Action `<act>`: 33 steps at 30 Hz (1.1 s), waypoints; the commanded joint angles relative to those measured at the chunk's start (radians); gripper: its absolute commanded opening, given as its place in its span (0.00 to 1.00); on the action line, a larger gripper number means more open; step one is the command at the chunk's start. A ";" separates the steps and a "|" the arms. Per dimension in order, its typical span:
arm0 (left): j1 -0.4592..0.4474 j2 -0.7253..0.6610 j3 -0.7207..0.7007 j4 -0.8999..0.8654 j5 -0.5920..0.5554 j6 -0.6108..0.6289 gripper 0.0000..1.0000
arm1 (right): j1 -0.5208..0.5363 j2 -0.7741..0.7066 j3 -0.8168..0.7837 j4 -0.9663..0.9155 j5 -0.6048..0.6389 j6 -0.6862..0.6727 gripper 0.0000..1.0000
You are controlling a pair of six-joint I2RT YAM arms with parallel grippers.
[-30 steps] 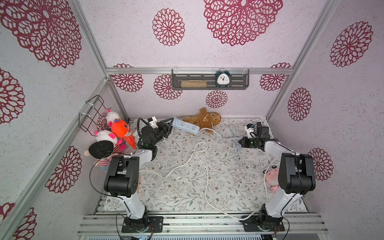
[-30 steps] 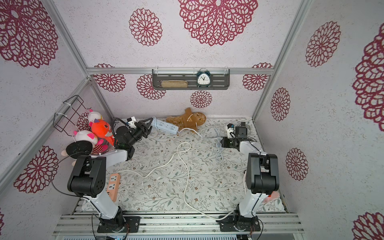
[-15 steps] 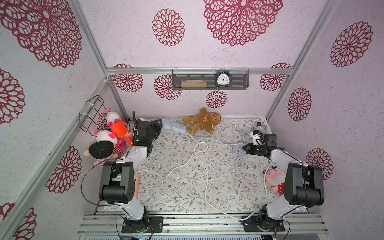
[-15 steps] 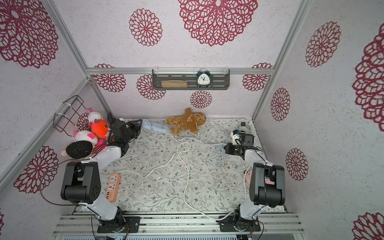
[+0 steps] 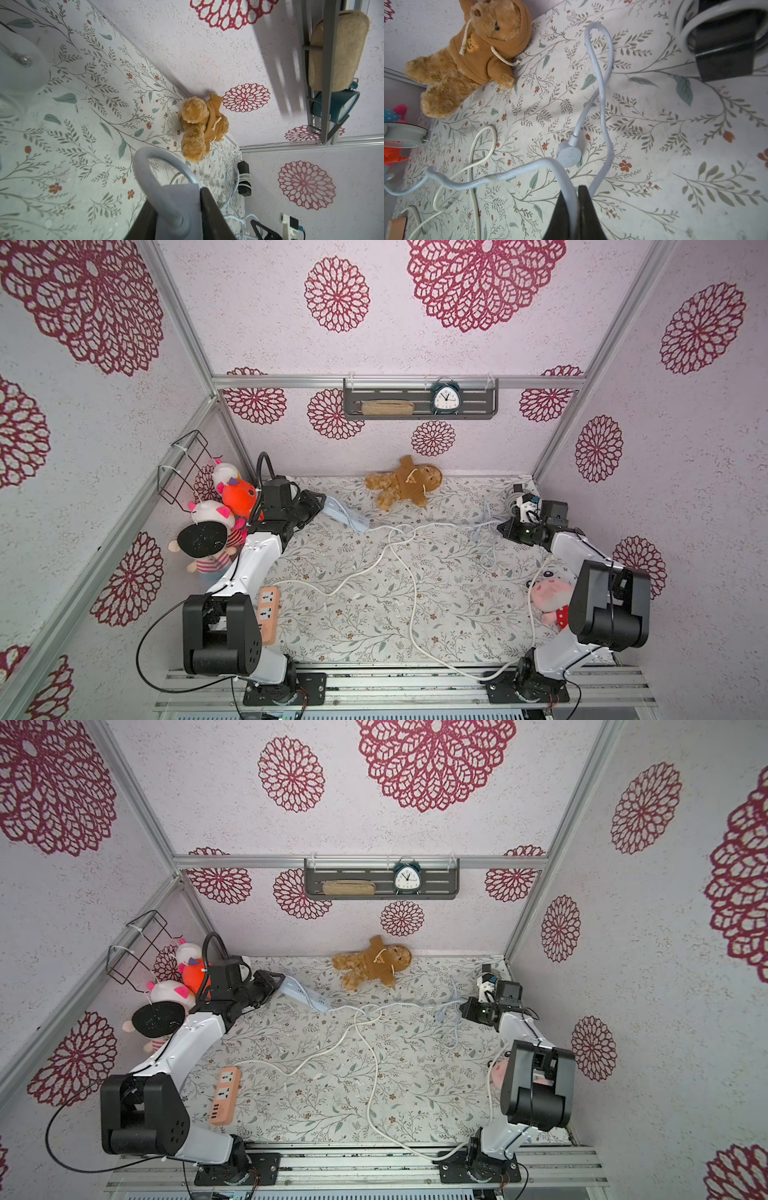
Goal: Unwrap the cord wrapped around the power strip
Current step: Unwrap the power cord from the power strip.
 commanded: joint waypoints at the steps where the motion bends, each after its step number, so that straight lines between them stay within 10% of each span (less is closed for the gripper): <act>1: 0.039 -0.077 0.045 -0.176 -0.229 0.210 0.00 | -0.055 -0.020 0.052 0.040 0.111 0.045 0.00; 11: -0.005 -0.099 -0.203 0.276 -0.533 -0.095 0.00 | -0.006 -0.064 0.111 -0.184 -0.110 0.004 0.00; 20: -0.128 0.026 -0.169 0.443 -0.889 -0.117 0.00 | 0.079 -0.077 0.118 -0.142 -0.468 0.000 0.00; 33: -0.122 0.104 -0.155 0.458 -0.916 -0.113 0.00 | 0.030 -0.147 0.141 0.157 -0.641 0.273 0.00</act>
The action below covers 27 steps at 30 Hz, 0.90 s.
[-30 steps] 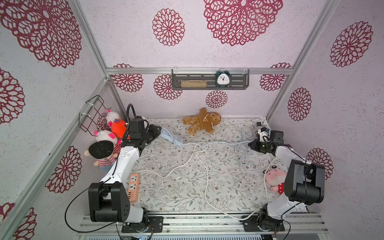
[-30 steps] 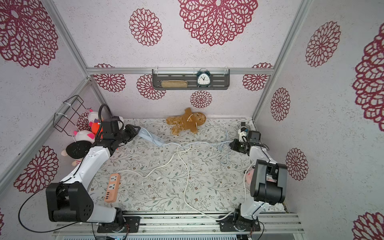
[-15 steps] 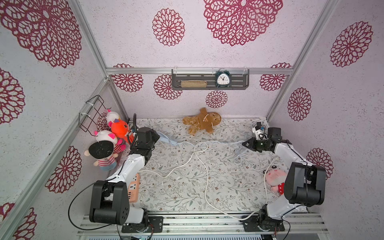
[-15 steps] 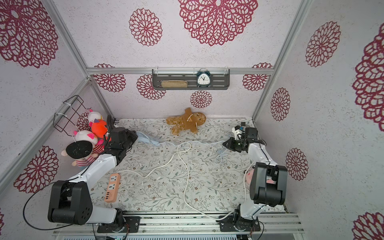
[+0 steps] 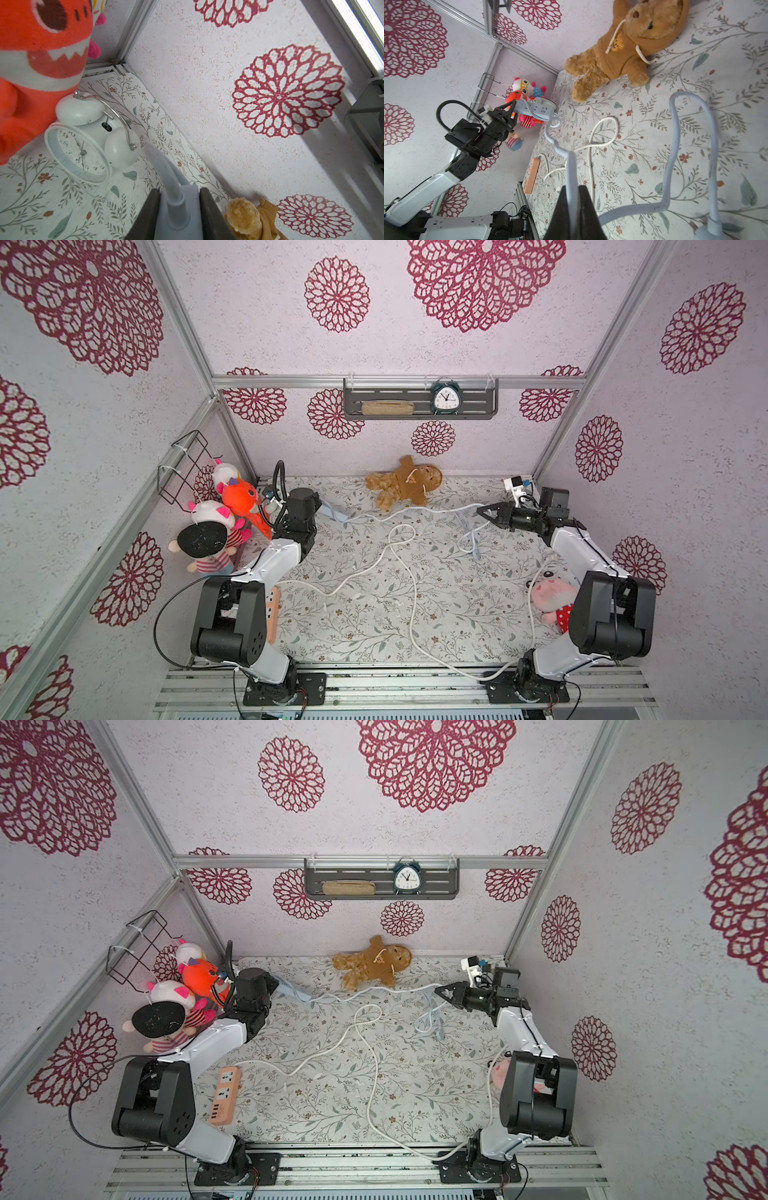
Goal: Unwrap the cord wrapped around the power strip
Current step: Unwrap the power cord from the power strip.
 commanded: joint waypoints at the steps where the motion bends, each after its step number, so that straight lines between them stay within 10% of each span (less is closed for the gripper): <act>1: 0.028 0.015 -0.014 0.040 -0.115 -0.008 0.00 | -0.030 -0.060 0.076 0.058 -0.045 0.015 0.00; 12: 0.011 0.096 0.020 0.236 0.034 -0.258 0.00 | 0.072 0.034 0.116 -0.202 0.035 -0.179 0.00; 27: -0.050 0.230 0.036 0.506 -0.297 -0.143 0.00 | 0.134 0.048 0.144 -0.277 -0.073 -0.254 0.00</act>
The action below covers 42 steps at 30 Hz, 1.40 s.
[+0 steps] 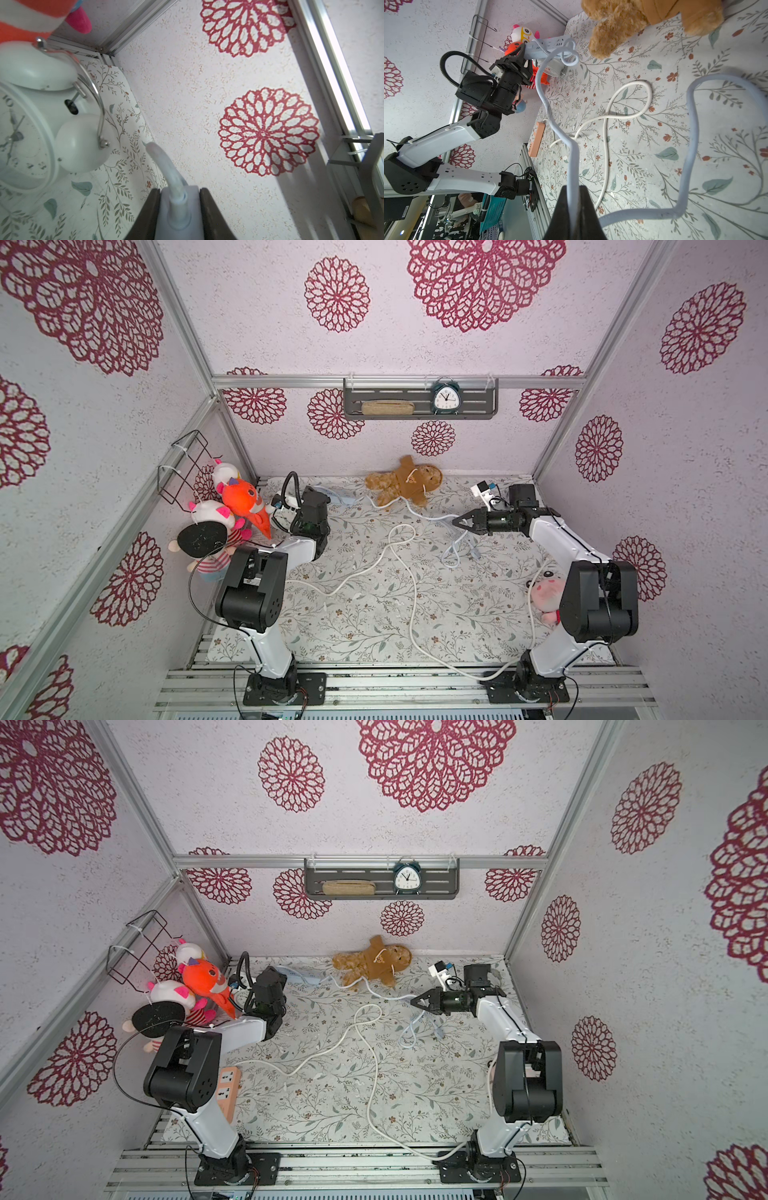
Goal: Unwrap the cord wrapped around the power strip
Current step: Unwrap the power cord from the power strip.
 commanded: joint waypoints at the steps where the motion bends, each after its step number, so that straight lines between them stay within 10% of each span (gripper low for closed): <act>1: 0.009 -0.009 0.028 0.113 -0.165 0.087 0.00 | -0.043 -0.063 0.027 0.016 -0.087 -0.036 0.00; 17: 0.004 -0.050 0.117 0.000 -0.154 0.092 0.00 | -0.092 -0.070 -0.015 -0.074 0.123 -0.146 0.00; 32: 0.222 -0.243 0.234 -0.797 0.979 0.486 0.00 | -0.234 -0.006 -0.076 0.157 0.672 -0.008 0.00; 42: 0.388 -0.275 0.297 -1.041 1.299 0.630 0.00 | -0.372 0.013 -0.171 0.320 0.597 0.097 0.00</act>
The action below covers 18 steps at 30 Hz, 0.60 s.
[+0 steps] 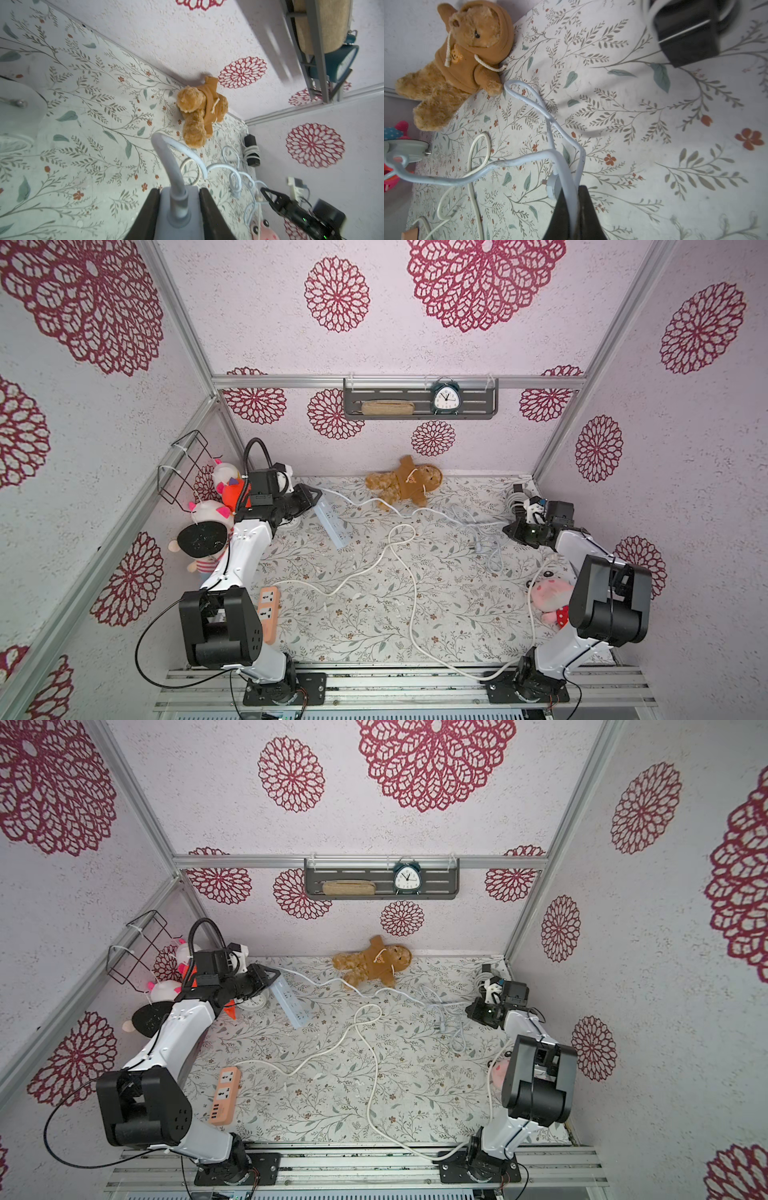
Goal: Unwrap the cord wrapped around the power strip
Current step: Unwrap the power cord from the power strip.
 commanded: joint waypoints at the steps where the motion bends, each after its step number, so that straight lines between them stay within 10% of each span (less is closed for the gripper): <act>1: 0.087 -0.018 -0.001 -0.033 0.137 0.050 0.00 | -0.084 0.005 0.011 0.102 0.032 0.058 0.00; 11: 0.103 0.057 0.073 -0.190 0.105 0.159 0.00 | -0.103 0.030 0.021 0.073 0.077 0.041 0.00; 18: 0.103 0.010 0.069 -0.230 -0.219 0.168 0.00 | -0.112 0.035 0.016 0.065 0.121 0.031 0.00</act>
